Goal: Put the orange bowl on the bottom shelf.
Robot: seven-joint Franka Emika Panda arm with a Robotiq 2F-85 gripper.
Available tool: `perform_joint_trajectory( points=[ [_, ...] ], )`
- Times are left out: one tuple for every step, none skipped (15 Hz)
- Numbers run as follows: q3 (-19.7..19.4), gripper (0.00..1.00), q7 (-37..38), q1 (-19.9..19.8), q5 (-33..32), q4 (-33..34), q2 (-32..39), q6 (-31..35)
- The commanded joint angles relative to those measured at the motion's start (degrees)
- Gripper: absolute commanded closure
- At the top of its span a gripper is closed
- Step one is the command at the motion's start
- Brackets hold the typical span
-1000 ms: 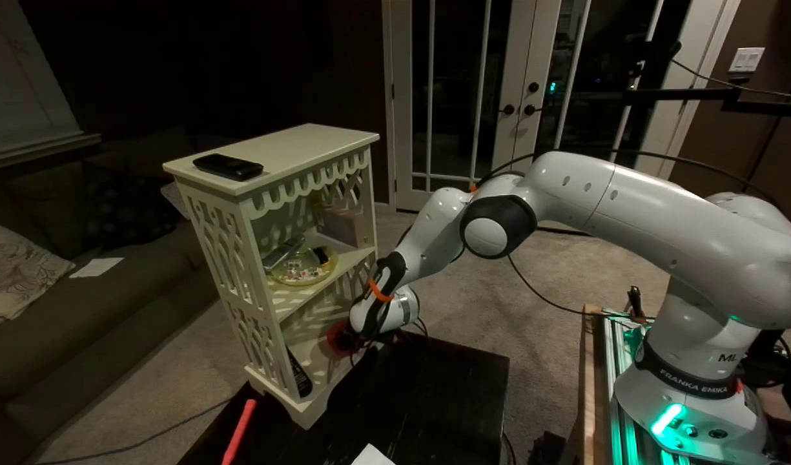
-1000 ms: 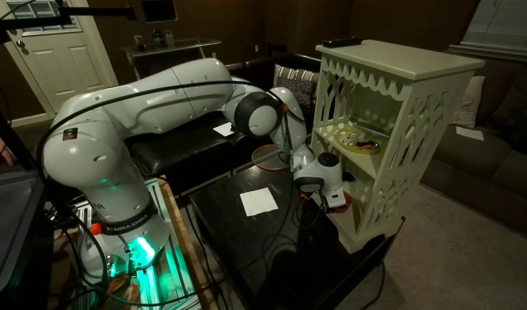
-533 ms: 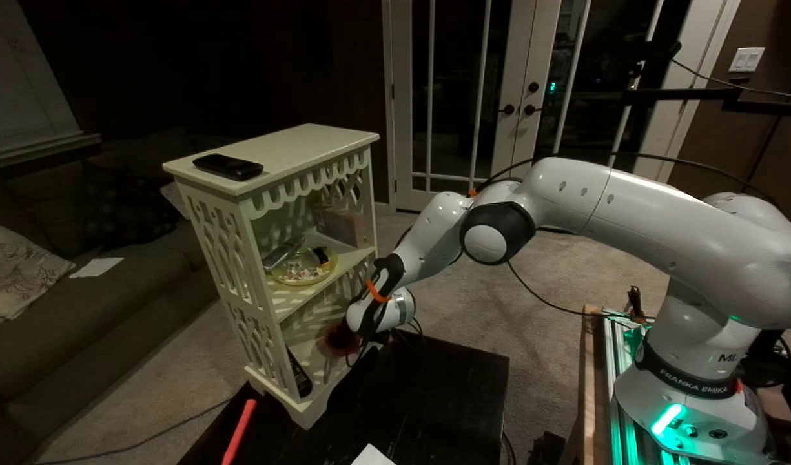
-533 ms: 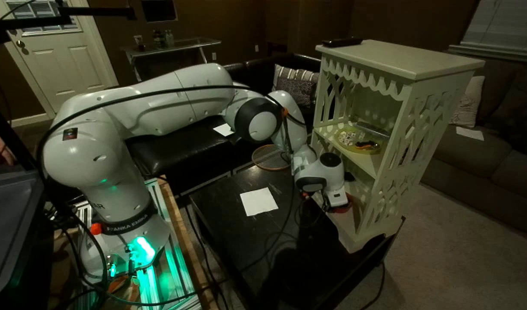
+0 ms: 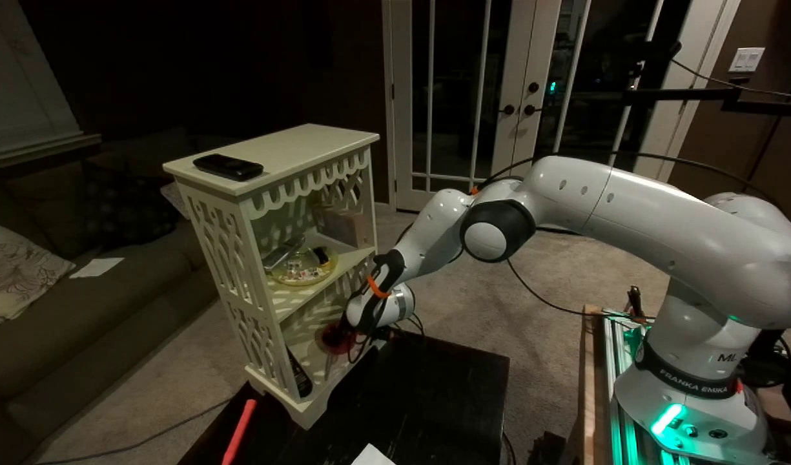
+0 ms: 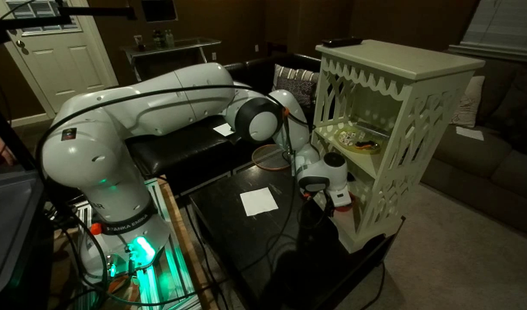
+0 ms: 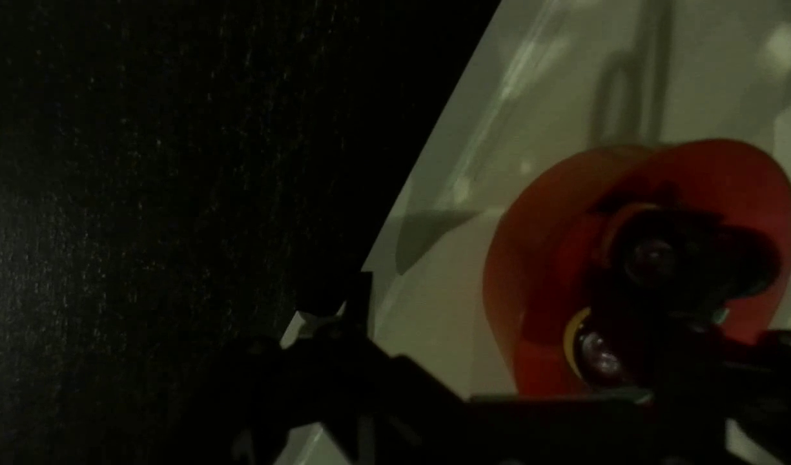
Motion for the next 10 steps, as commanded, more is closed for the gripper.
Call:
perform_joint_trajectory(
  points=[
    [1.0,0.00,-4.5,-2.5,-0.8,-4.7,-4.8,-1.7],
    [1.4,0.00,-6.0,-3.2,-0.9,-5.9,-5.9,-2.2],
    [1.2,0.00,-8.2,-3.6,-1.5,-7.9,-7.5,-3.3],
    [0.7,0.00,-10.2,-3.8,-2.1,-9.5,-8.6,-3.9],
    [2.1,0.00,-15.1,-5.4,-2.9,-11.5,-10.1,-4.1],
    [2.6,0.00,-18.4,-6.3,-3.4,-13.5,-11.3,-3.7],
    [3.3,0.00,-21.7,-7.6,-4.4,-15.8,-12.6,-3.0],
    [4.6,0.00,-25.7,-9.4,-5.2,-18.2,-13.9,-2.2],
    [5.6,0.00,-29.4,-11.3,-6.2,-20.6,-15.2,-1.6],
    [6.5,0.00,-32.8,-13.0,-7.2,-22.9,-16.6,-1.8]
  ],
)
